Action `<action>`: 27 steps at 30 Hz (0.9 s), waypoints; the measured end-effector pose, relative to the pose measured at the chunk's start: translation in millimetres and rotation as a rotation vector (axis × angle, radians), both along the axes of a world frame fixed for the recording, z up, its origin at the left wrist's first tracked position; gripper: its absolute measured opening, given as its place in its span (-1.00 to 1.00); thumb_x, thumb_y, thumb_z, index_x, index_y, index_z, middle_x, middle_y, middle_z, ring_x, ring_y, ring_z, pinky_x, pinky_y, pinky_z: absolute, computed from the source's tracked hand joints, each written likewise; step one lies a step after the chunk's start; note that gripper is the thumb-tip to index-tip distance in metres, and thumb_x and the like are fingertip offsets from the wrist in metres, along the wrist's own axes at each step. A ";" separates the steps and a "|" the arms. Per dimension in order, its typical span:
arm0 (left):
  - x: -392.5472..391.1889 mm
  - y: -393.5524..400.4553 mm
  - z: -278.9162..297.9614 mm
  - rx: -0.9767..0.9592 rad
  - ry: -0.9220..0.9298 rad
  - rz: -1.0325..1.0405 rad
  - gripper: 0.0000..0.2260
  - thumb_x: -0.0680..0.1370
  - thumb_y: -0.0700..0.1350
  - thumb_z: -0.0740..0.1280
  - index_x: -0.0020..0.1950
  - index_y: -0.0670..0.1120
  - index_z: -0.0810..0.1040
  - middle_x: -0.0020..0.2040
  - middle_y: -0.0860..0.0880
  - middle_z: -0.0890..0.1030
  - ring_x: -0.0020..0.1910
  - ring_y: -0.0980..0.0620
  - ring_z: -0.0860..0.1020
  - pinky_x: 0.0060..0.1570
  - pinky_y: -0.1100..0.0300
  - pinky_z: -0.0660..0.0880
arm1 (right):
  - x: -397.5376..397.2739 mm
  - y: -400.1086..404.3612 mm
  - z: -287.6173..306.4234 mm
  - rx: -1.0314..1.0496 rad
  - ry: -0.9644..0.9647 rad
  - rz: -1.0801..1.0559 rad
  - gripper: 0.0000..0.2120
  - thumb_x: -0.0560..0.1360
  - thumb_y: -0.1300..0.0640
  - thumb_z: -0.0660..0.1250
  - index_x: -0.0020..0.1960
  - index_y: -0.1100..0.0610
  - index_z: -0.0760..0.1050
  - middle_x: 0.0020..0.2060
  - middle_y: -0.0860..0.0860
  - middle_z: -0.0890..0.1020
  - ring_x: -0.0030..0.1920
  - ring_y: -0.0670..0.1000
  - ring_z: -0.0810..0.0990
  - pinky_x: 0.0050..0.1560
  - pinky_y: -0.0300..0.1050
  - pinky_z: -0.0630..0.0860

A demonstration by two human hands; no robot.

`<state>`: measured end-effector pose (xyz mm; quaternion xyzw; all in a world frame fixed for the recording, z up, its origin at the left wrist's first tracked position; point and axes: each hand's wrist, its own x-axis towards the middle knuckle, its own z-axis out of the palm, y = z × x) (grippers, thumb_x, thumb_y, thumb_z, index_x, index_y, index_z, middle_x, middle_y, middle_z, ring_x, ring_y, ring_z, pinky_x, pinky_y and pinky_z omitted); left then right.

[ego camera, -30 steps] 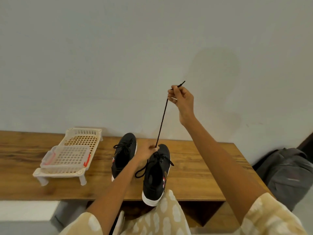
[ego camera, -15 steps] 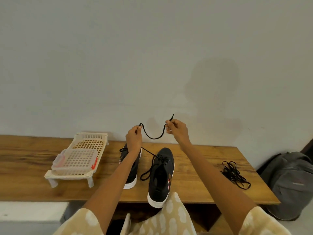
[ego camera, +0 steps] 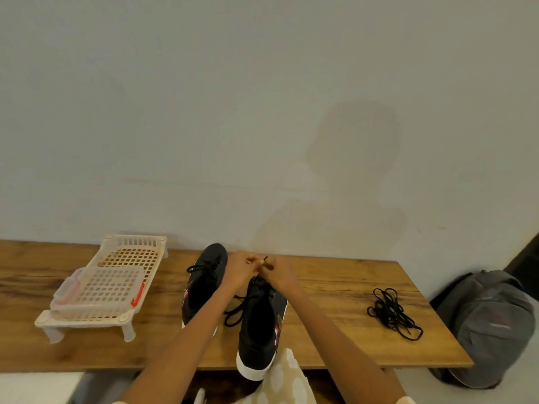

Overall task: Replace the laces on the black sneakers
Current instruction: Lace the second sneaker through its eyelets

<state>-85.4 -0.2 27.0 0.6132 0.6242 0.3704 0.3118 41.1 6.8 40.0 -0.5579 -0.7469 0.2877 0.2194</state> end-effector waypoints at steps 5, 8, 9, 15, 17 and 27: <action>4.9 1.5 -22.8 0.026 -0.010 0.116 -0.90 0.54 -0.08 0.35 -0.10 -0.04 0.66 -0.21 0.10 0.62 -0.16 0.13 0.58 -0.05 0.21 0.50 | 13.3 9.9 -30.9 -0.111 -0.198 -0.100 -0.85 0.55 0.09 0.28 0.00 0.14 0.57 -0.08 0.05 0.62 -0.07 0.03 0.59 -0.11 -0.17 0.42; 10.9 0.1 -30.9 -0.010 0.053 0.046 -0.89 0.55 -0.11 0.34 -0.05 -0.05 0.66 -0.14 0.09 0.63 -0.13 0.15 0.56 -0.09 0.27 0.43 | 21.8 12.0 -43.9 -0.231 -0.344 -0.113 -0.63 0.53 0.02 0.28 -0.38 0.13 0.33 -0.45 0.06 0.40 -0.46 -0.02 0.36 -0.41 -0.16 0.27; 13.0 -0.1 -32.7 -0.013 0.099 0.017 -0.87 0.55 -0.11 0.33 0.01 -0.07 0.67 -0.07 0.06 0.64 -0.07 0.13 0.57 -0.08 0.29 0.42 | 22.3 12.8 -46.4 -0.266 -0.353 -0.119 -0.61 0.52 -0.01 0.28 -0.40 0.13 0.29 -0.48 0.04 0.37 -0.49 -0.03 0.32 -0.46 -0.18 0.22; 18.9 7.6 -38.1 -0.052 0.314 -0.110 -0.85 0.55 -0.14 0.32 0.03 -0.08 0.68 0.02 0.01 0.67 0.00 0.07 0.59 -0.07 0.24 0.48 | 29.8 16.3 -37.9 -0.374 -0.189 -0.195 -0.68 0.43 -0.07 0.31 -0.36 0.12 0.37 -0.42 0.04 0.52 -0.47 -0.02 0.51 -0.48 -0.26 0.37; 21.2 9.6 -38.8 -0.077 0.417 -0.188 -0.84 0.53 -0.15 0.32 0.00 -0.07 0.69 -0.02 0.01 0.68 -0.07 0.05 0.60 -0.08 0.15 0.53 | 37.1 17.6 -37.2 -0.431 -0.062 -0.246 -0.75 0.45 0.02 0.31 -0.32 0.16 0.45 -0.40 0.05 0.57 -0.43 -0.01 0.58 -0.44 -0.24 0.49; 36.2 2.5 -54.8 -0.106 0.423 -0.144 -0.84 0.52 -0.16 0.31 -0.09 -0.11 0.70 -0.08 0.04 0.69 -0.16 0.06 0.61 -0.18 0.18 0.53 | 53.1 13.6 -54.9 -0.594 0.333 -0.350 -0.82 0.53 0.20 0.25 -0.19 0.27 0.53 -0.27 0.14 0.61 -0.30 0.06 0.63 -0.19 -0.10 0.63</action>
